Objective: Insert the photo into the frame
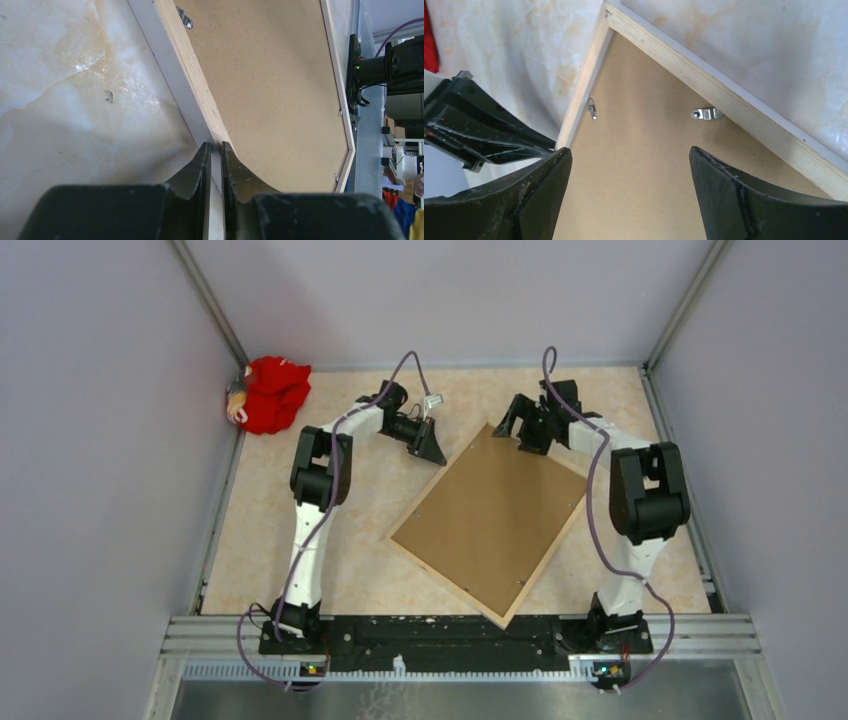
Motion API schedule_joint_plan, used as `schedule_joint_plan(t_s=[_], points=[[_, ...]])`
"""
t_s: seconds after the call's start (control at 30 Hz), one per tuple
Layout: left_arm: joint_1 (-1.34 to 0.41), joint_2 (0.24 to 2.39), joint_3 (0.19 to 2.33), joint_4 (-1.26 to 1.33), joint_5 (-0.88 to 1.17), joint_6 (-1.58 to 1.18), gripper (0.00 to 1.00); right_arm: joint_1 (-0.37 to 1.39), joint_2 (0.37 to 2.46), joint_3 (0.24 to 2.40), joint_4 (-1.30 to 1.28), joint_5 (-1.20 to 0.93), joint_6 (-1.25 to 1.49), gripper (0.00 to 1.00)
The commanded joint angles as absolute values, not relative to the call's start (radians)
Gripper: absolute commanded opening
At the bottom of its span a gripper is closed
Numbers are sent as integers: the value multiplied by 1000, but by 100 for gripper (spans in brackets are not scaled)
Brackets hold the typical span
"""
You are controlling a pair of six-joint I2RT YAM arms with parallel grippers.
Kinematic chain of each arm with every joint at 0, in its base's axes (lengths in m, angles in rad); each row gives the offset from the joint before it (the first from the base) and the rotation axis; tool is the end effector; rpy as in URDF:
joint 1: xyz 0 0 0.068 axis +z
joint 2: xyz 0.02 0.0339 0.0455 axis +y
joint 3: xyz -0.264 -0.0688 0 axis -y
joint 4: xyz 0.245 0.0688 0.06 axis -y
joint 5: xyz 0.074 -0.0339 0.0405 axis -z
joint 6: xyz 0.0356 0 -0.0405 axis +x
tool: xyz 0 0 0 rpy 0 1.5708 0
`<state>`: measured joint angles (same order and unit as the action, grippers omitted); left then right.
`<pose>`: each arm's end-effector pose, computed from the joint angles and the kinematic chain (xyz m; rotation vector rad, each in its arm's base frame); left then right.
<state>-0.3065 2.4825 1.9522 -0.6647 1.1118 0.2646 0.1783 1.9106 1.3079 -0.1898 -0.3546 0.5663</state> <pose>0.4703 -0.1823 0.1195 0.9482 2.2233 -1.5005 0.4104 0.0865 0.1965 0.2934 2.4203 0.7685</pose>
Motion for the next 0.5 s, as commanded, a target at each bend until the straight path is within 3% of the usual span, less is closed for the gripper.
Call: schedule_joint_plan(t_s=[0.0,0.47], points=[[-310,2503,1902,-713,965,332,15,176,1886,1296,-161,-310,551,86],[-310,2500,1904,-713,971,329,15,163,1935,1297,-146,-315,561,82]])
